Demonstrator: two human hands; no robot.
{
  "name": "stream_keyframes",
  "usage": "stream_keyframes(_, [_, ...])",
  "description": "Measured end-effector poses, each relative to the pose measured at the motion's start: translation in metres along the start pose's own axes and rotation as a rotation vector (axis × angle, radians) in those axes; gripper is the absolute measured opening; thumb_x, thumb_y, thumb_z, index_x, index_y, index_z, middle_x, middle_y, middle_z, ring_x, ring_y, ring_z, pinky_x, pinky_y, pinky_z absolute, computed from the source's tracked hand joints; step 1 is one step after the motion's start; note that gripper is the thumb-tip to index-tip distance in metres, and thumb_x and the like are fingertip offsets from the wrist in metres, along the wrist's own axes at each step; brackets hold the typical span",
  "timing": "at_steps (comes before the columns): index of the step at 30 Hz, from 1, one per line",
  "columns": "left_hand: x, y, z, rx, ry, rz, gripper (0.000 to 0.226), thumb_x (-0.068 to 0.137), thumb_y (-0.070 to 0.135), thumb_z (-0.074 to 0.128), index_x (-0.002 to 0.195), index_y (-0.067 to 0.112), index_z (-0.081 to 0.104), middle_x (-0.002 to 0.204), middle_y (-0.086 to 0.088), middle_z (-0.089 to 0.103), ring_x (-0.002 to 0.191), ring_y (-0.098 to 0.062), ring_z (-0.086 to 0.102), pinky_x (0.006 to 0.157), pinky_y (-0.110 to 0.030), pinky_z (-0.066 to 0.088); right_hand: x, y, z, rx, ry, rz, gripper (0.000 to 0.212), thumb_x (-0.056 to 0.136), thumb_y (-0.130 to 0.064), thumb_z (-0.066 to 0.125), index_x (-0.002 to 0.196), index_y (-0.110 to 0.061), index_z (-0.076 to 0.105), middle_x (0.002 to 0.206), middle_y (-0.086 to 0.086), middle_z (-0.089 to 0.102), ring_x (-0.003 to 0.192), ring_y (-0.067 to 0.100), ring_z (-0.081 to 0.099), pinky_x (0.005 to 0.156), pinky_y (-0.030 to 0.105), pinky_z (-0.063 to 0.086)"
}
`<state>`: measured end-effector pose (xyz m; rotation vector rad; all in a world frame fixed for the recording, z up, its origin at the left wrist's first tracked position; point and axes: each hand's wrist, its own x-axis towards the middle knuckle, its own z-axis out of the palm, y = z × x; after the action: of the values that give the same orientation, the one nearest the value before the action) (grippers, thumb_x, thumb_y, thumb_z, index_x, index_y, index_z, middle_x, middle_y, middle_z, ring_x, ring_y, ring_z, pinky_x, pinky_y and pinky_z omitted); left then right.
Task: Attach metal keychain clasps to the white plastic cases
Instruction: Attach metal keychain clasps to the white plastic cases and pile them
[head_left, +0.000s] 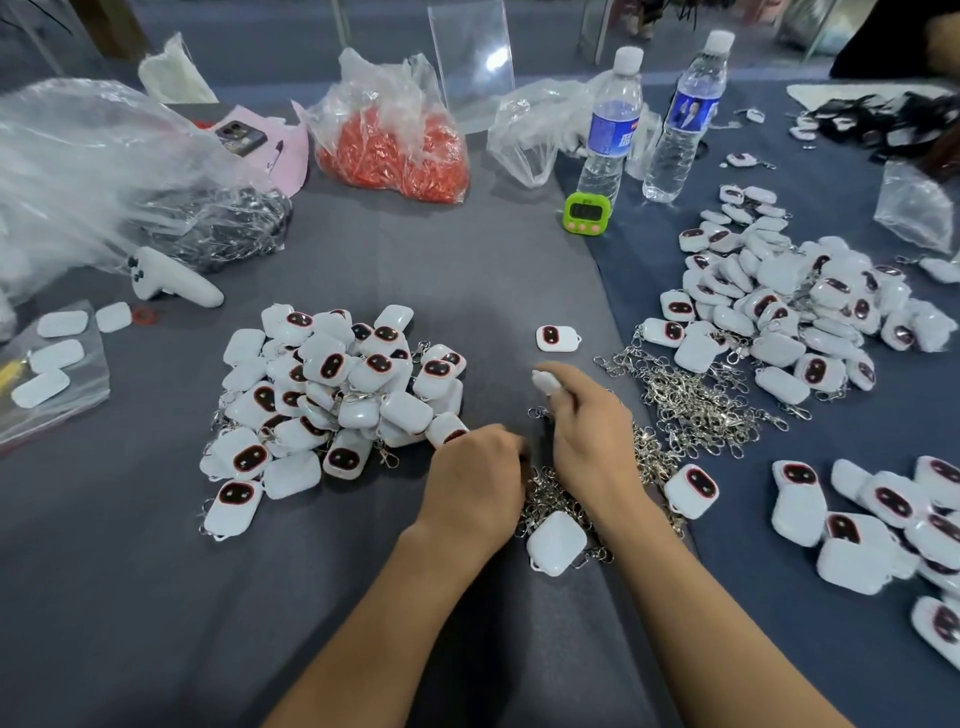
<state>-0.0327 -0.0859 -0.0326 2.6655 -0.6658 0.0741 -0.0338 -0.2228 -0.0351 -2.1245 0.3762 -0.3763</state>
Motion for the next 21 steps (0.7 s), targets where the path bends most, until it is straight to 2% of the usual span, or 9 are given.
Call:
stream_keyframes(1, [0.0,0.001,0.0,0.002,0.005,-0.006,0.016,0.093,0.025,0.058,0.094,0.024,0.074,0.091,0.002,0.067,0.084,-0.023,0.066,0.061,-0.028,0.035,-0.005,-0.002,-0.004,0.073,0.052,0.029,0.019,0.105,-0.03,0.054,0.107,-0.034,0.072,0.078,-0.019,0.069,0.074,-0.002,0.06,0.068,0.013,0.042])
stream_keyframes(3, [-0.002,0.004,0.002,-0.034,0.014,-0.013,0.02,0.094,0.034,0.058,0.095,0.023,0.075,0.092,0.002,0.068,0.085,-0.023,0.066,0.064,-0.03,0.04,-0.013,-0.004,-0.01,0.207,0.102,0.08,0.024,0.103,-0.022,0.053,0.105,-0.035,0.074,0.08,-0.021,0.069,0.07,-0.002,0.061,0.07,0.018,0.048])
stream_keyframes(6, [-0.004,0.011,0.004,-0.083,-0.025,-0.017,0.024,0.091,0.045,0.06,0.097,0.025,0.073,0.094,0.005,0.063,0.087,-0.021,0.062,0.068,-0.03,0.039,-0.019,-0.007,-0.017,0.415,0.099,0.208,0.038,0.101,-0.006,0.046,0.101,-0.029,0.076,0.079,-0.012,0.071,0.069,0.006,0.066,0.077,0.047,0.059])
stream_keyframes(7, [-0.004,0.013,0.004,-0.089,-0.041,-0.014,0.021,0.091,0.043,0.062,0.098,0.026,0.073,0.094,0.004,0.062,0.089,-0.021,0.063,0.069,-0.03,0.039,-0.02,-0.006,-0.018,0.468,0.095,0.241,0.039,0.1,-0.004,0.045,0.101,-0.027,0.077,0.078,-0.011,0.071,0.07,0.009,0.067,0.079,0.051,0.059])
stream_keyframes(10, [0.001,0.019,0.003,-0.12,-0.074,-0.015,0.013,0.089,0.03,0.064,0.092,0.025,0.075,0.093,0.001,0.069,0.089,-0.022,0.066,0.071,-0.03,0.043,-0.021,-0.005,-0.018,0.542,0.107,0.262,0.039,0.1,-0.001,0.045,0.102,-0.022,0.078,0.082,-0.01,0.072,0.072,0.01,0.068,0.079,0.045,0.063])
stream_keyframes(12, [0.004,0.019,0.002,-0.166,-0.093,-0.039,0.011,0.086,0.026,0.066,0.083,0.023,0.076,0.086,0.0,0.072,0.082,-0.022,0.067,0.066,-0.027,0.042,-0.022,-0.004,-0.017,0.575,0.111,0.264,0.038,0.1,0.0,0.045,0.103,-0.02,0.078,0.084,-0.008,0.072,0.072,0.008,0.067,0.076,0.037,0.063])
stream_keyframes(17, [0.003,0.006,0.002,-0.554,-0.043,-0.238,0.007,0.078,0.021,0.08,0.082,0.026,0.081,0.072,0.015,0.075,0.063,0.006,0.064,0.062,-0.005,0.043,-0.024,-0.004,-0.023,0.71,0.078,0.349,0.029,0.095,0.002,0.053,0.104,-0.012,0.077,0.082,-0.001,0.074,0.07,0.01,0.068,0.066,0.027,0.058])
stream_keyframes(19, [0.001,0.002,0.002,-0.779,0.009,-0.357,0.012,0.078,0.015,0.083,0.084,0.025,0.081,0.073,0.013,0.076,0.066,0.002,0.069,0.068,-0.015,0.054,-0.026,-0.004,-0.026,0.728,0.037,0.352,0.024,0.089,0.005,0.061,0.102,-0.009,0.075,0.084,0.005,0.074,0.073,0.014,0.067,0.066,0.026,0.056])
stream_keyframes(21, [0.0,0.0,-0.002,-1.037,0.059,-0.47,0.018,0.08,0.006,0.082,0.082,0.023,0.079,0.073,0.004,0.077,0.064,-0.009,0.071,0.065,-0.027,0.059,-0.031,-0.007,-0.028,0.713,-0.017,0.342,0.022,0.082,0.01,0.068,0.092,-0.009,0.073,0.083,0.008,0.072,0.072,0.017,0.063,0.062,0.027,0.054])
